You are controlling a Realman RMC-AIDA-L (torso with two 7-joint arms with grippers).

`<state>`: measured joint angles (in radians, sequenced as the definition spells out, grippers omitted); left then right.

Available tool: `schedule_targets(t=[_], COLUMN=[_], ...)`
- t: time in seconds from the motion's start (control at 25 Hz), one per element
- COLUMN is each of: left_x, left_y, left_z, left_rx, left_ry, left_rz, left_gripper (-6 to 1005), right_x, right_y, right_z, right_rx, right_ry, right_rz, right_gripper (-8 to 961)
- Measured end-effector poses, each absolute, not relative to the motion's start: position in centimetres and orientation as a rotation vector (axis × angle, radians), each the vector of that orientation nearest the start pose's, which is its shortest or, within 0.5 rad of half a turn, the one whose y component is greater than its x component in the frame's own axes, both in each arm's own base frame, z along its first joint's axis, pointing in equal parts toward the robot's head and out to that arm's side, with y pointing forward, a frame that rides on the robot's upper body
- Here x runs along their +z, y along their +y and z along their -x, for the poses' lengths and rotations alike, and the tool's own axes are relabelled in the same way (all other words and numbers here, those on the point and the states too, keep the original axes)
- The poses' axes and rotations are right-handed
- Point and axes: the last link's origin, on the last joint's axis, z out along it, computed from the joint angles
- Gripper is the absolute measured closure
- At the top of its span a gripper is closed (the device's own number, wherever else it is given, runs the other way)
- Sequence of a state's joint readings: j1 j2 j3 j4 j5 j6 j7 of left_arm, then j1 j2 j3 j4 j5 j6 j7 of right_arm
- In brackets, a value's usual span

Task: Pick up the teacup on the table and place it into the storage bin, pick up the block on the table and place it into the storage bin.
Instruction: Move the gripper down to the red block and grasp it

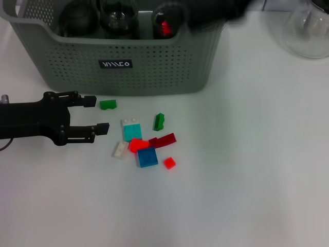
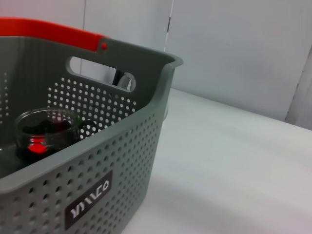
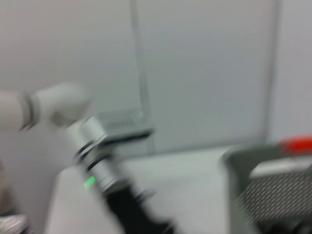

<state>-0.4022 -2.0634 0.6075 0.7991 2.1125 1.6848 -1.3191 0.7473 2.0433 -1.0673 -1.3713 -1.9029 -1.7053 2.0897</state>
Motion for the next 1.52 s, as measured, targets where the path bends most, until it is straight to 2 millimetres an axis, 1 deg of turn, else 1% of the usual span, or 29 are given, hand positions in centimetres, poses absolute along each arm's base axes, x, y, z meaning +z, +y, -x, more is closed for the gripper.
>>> schedule_targets(t=[0.08,0.2,0.32,0.4,0.48,0.6,0.64,0.68,0.84,1.0,1.12,1.28,1.52], left_x=[3.2,3.2,3.2,3.2,3.2,3.0,2.9,2.8,2.4,2.3,2.2,2.2,2.2], left_y=[29.3,29.4,29.4,29.4,29.5,29.6,29.6,29.6,29.5,29.5,29.5,29.5,29.5], left_z=[30.3,30.3,30.3,30.3,30.3,30.4,30.4,30.4,30.4,30.4,30.4,30.6,30.6], left_rx=[-0.549,-0.545,-0.543,-0.542,-0.538,-0.531,-0.533,-0.538,-0.560,-0.573,-0.573,-0.572,-0.572], left_ry=[-0.572,-0.572,-0.570,-0.568,-0.567,-0.572,-0.576,-0.583,-0.607,-0.621,-0.632,-0.643,-0.646], left_rz=[2.724,2.721,2.723,2.724,2.722,2.712,2.711,2.711,2.710,2.705,2.700,2.695,2.691], left_gripper=[204,203,202,202,203,204,204,203,202,202,203,203,204], right_x=[5.1,3.1,0.9,-0.8,-2.7,-5.4,-6.9,-6.9,-8.9,-10.7,-11.8,-12.6,-13.3], right_y=[34.8,33.8,33.5,33.5,33.6,33.7,33.9,33.9,34.1,34.2,33.9,33.4,33.7], right_z=[-7.6,-10.1,-11.5,-11.9,-11.9,-11.5,-11.3,-11.3,-11.1,-11.0,-10.8,-10.6,-11.2], right_rx=[0.400,0.200,-0.013,-0.140,-0.268,-0.418,-0.500,-0.500,-0.599,-0.631,-0.636,-0.620,-0.632], right_ry=[0.254,0.364,0.433,0.434,0.389,0.291,0.212,0.212,0.043,-0.122,-0.200,-0.214,-0.127], right_rz=[3.085,3.185,3.228,3.241,3.254,3.272,3.266,3.266,3.229,3.168,3.150,3.163,3.181], right_gripper=[270,272,274,275,276,275,275,275,276,276,278,293,323])
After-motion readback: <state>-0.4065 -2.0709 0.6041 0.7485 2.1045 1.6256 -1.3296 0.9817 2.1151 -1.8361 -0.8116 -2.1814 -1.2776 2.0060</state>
